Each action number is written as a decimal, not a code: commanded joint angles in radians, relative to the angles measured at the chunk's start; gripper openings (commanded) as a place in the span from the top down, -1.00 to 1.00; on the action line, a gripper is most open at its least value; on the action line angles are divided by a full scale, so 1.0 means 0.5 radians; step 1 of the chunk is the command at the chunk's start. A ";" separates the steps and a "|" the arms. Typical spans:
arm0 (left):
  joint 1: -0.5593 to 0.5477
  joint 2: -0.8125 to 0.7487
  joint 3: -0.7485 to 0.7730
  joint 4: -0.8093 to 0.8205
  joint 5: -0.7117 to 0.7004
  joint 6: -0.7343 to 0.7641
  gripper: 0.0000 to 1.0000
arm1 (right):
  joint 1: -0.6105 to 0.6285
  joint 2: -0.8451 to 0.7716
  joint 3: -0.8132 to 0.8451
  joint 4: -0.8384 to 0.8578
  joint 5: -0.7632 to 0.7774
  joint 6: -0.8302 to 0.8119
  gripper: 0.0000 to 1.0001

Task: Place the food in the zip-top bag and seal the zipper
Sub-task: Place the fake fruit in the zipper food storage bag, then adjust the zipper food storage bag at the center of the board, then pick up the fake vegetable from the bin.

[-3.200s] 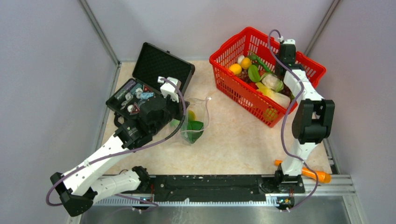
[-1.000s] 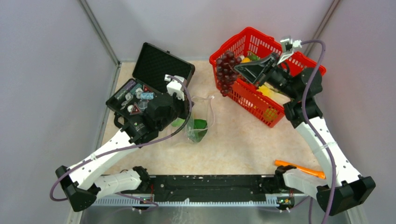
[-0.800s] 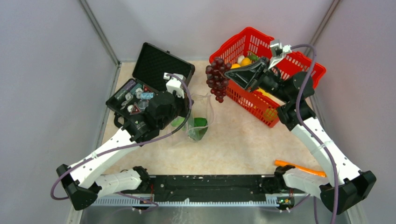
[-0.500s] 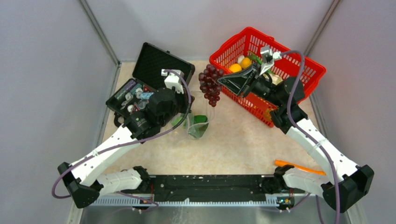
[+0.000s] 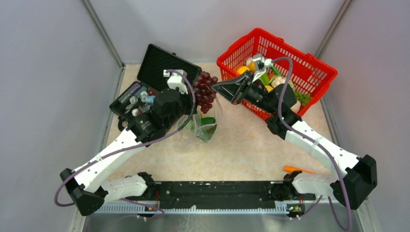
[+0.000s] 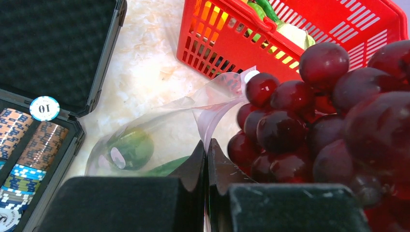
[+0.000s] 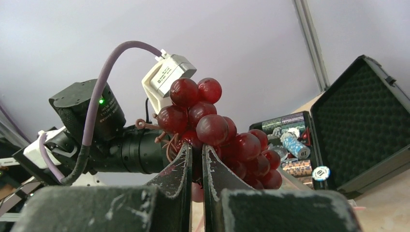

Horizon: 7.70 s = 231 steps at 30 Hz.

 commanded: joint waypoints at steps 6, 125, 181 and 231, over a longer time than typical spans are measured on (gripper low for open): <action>0.057 -0.107 0.054 0.137 -0.020 0.027 1.00 | 0.062 -0.048 -0.094 -0.124 0.267 -0.322 1.00; 0.279 0.129 0.360 -0.387 0.493 0.318 1.00 | 0.399 0.510 0.820 -1.684 0.804 -0.932 1.00; 0.274 -0.145 -0.032 0.162 0.812 0.221 1.00 | -1.137 1.111 1.466 -2.109 0.960 -0.999 -0.48; 0.273 -0.169 -0.042 0.055 0.735 0.252 1.00 | -1.142 1.683 1.914 -1.732 0.865 -0.981 0.96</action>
